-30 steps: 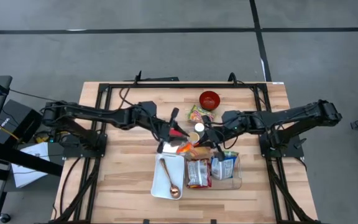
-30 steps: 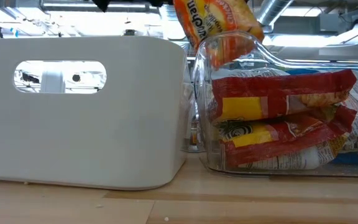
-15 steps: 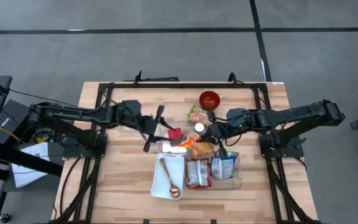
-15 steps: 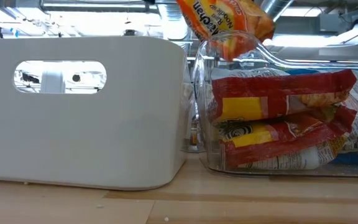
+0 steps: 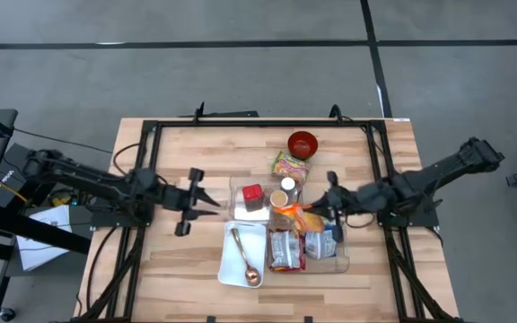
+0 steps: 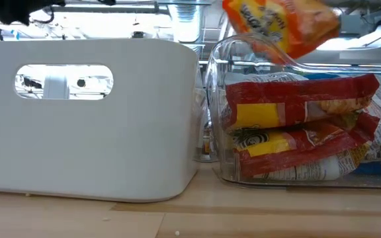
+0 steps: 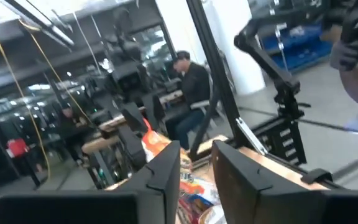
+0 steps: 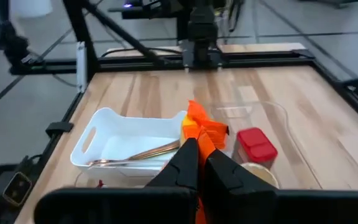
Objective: Pick & Place Food Item
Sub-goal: Put the orange noodle pack into the bottom transparent bin
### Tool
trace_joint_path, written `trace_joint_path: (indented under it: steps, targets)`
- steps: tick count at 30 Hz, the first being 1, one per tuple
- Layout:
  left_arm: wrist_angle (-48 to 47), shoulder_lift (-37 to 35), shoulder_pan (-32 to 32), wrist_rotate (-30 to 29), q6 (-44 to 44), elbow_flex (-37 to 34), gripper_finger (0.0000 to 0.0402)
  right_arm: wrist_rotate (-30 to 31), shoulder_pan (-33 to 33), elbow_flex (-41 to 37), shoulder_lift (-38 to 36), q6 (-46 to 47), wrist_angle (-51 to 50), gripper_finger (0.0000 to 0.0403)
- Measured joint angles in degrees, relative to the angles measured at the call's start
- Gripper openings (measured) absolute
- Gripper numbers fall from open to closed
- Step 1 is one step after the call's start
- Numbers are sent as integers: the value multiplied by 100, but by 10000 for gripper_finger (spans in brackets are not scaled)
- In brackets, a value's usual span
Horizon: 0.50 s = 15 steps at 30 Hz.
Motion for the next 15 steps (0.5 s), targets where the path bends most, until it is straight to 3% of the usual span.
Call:
trace_joint_path:
  steps: [6, 15]
  targets:
    - [272, -579, 4, -17, -132, -378, 67, 1106, 941, -638, -504, 374, 643, 0]
    - [223, -569, 2, -20, -441, -416, 55, 2276, 2107, -1604, -751, 1225, 1337, 0]
